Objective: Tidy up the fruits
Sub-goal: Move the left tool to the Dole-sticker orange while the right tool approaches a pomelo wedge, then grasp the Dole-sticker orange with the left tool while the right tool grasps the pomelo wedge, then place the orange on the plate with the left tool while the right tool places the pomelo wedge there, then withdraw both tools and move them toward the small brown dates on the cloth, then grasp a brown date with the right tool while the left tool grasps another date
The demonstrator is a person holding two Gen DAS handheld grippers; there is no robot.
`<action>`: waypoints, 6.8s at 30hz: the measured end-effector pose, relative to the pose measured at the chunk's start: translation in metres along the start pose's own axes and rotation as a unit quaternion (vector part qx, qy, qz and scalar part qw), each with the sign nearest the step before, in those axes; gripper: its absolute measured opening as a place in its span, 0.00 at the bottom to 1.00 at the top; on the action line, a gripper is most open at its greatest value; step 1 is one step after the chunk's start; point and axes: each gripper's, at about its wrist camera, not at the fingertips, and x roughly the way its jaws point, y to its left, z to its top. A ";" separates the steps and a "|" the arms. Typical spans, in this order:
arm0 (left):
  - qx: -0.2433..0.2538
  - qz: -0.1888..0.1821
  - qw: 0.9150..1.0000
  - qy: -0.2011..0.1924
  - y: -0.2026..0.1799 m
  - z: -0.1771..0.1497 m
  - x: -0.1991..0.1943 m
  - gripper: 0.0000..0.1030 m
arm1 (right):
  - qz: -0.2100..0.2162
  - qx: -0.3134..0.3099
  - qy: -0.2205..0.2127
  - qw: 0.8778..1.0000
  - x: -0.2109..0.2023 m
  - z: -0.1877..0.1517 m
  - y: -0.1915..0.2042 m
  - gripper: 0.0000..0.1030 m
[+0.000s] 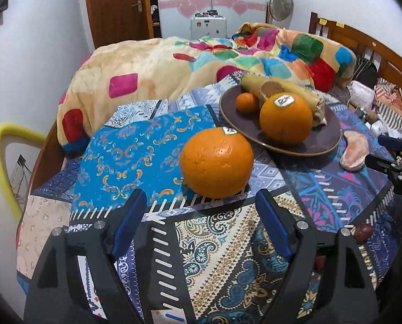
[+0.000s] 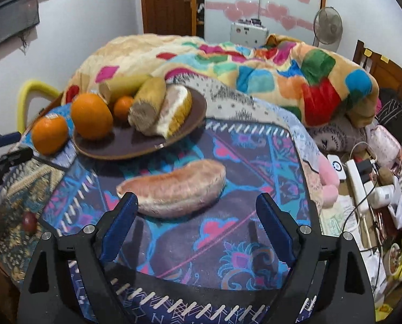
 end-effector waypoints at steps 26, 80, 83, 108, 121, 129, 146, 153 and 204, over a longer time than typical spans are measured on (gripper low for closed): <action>0.001 0.009 1.000 0.030 -0.009 0.028 0.041 0.81 | 0.028 -0.024 0.062 0.997 0.026 0.008 0.021 0.92; 0.027 -0.010 0.999 -0.027 -0.032 0.045 0.000 0.65 | 0.030 -0.032 0.001 0.999 -0.009 0.021 -0.003 0.41; 0.028 -0.011 0.999 -0.040 -0.037 0.057 -0.007 0.65 | 0.033 -0.036 -0.017 0.999 -0.014 0.034 0.002 0.40; 0.059 -0.043 0.996 -0.047 -0.089 0.119 0.026 0.66 | 0.071 0.009 -0.037 0.997 0.042 0.095 0.006 0.39; 0.082 -0.034 0.994 -0.065 -0.097 0.115 0.033 0.66 | 0.079 -0.022 -0.022 0.996 0.049 0.087 0.005 0.40; 0.107 -0.036 0.992 -0.048 -0.114 0.109 0.044 0.66 | 0.062 -0.029 -0.045 0.997 0.025 0.082 -0.003 0.44; 0.084 -0.036 0.995 -0.042 -0.109 0.106 0.036 0.66 | 0.069 -0.018 -0.049 0.996 0.009 0.069 -0.015 0.45; 0.074 -0.033 0.994 -0.076 -0.103 0.100 -0.011 0.72 | 0.061 -0.024 -0.064 0.996 -0.022 0.062 -0.007 0.45; -0.016 -0.049 0.997 -0.059 -0.055 -0.072 -0.074 0.75 | 0.082 -0.073 -0.031 0.993 -0.036 -0.063 0.096 0.32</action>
